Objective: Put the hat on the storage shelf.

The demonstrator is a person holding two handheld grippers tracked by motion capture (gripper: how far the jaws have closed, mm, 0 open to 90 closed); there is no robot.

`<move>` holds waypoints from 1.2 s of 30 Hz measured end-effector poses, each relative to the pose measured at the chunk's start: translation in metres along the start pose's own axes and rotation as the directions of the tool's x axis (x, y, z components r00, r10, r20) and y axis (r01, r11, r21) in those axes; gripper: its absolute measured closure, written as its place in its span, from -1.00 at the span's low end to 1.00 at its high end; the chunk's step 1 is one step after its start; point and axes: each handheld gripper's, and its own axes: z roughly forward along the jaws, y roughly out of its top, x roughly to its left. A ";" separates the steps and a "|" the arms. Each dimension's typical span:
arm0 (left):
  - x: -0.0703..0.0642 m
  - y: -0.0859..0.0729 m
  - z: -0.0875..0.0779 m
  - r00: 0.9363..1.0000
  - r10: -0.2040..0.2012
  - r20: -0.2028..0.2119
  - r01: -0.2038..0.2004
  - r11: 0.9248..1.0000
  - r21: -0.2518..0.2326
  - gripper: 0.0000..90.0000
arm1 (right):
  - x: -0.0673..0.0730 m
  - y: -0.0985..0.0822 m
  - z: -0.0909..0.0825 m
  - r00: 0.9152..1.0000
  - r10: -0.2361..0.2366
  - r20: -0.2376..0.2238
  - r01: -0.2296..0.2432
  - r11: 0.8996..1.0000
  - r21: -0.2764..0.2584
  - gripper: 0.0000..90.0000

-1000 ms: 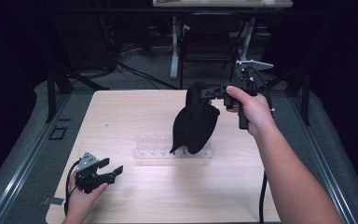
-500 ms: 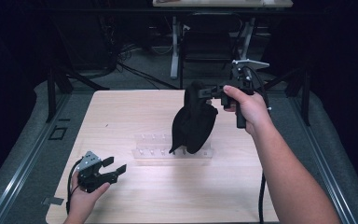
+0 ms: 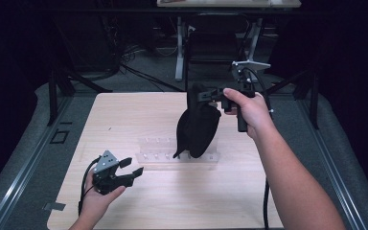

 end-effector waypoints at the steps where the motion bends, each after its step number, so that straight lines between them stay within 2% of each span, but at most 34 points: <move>1: -0.001 0.001 0.001 1.000 -0.002 0.003 0.002 1.000 0.000 -0.07 | 0.000 0.000 0.001 1.000 -0.002 0.000 0.002 1.000 0.001 0.96; 9: -0.010 0.020 0.013 0.999 0.015 0.031 -0.015 1.000 -0.010 0.06 | 0.003 -0.001 0.008 1.000 -0.007 -0.015 0.007 1.000 0.001 0.96; 11: -0.013 0.024 0.016 0.999 0.028 0.040 -0.028 1.000 -0.010 0.14 | 0.003 -0.001 0.009 1.000 -0.009 -0.018 0.009 1.000 0.003 0.96; 20: -0.029 0.041 0.034 0.995 0.070 0.077 -0.070 0.998 -0.009 0.20 | 0.004 -0.001 0.014 0.999 -0.006 -0.034 0.006 1.000 -0.008 0.95; 28: -0.042 0.050 0.047 0.988 0.101 0.119 -0.100 0.995 -0.009 0.21 | 0.006 -0.002 0.022 0.999 -0.011 -0.052 0.011 1.000 -0.001 0.95; 36: -0.052 0.055 0.054 0.984 0.121 0.134 -0.122 0.993 -0.005 0.22 | 0.008 -0.001 0.029 0.998 -0.015 -0.063 0.015 1.000 0.002 0.95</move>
